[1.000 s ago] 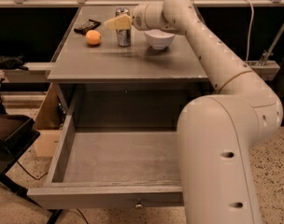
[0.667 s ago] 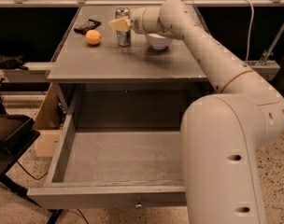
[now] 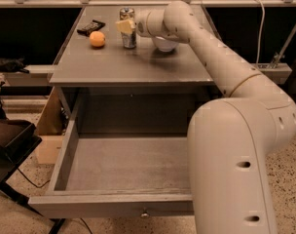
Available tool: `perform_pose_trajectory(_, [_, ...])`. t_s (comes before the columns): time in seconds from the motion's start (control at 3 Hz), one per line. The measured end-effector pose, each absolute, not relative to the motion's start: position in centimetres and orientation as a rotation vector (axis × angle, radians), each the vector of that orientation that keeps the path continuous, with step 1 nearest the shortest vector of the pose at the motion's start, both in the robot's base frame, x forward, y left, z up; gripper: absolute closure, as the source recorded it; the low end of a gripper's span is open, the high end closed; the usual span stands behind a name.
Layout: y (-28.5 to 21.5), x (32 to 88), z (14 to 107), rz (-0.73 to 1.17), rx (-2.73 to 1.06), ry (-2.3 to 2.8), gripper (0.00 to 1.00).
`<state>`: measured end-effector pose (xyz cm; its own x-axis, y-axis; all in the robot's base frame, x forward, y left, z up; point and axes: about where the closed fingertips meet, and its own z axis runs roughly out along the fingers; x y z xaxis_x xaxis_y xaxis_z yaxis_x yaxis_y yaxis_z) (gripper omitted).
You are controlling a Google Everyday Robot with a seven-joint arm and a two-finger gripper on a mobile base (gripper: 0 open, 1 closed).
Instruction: Place redbull can into top drawer
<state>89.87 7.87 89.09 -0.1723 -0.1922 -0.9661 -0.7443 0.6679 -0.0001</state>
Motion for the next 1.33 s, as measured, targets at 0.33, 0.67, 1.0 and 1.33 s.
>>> perform_pose_trajectory(0.33, [7.6,89.8,90.2,0.590,-0.782,1.699,1.00])
perform_pose_trajectory(0.67, [6.4,88.2,93.8,0.591,-0.815,1.653,1.00])
perform_pose_trajectory(1.0, [4.3,85.2,98.0,0.578,-0.820,1.613,1.00])
perform_pose_trajectory(1.33, [0.9,79.1,100.0,0.626,-0.777,1.614,1.00])
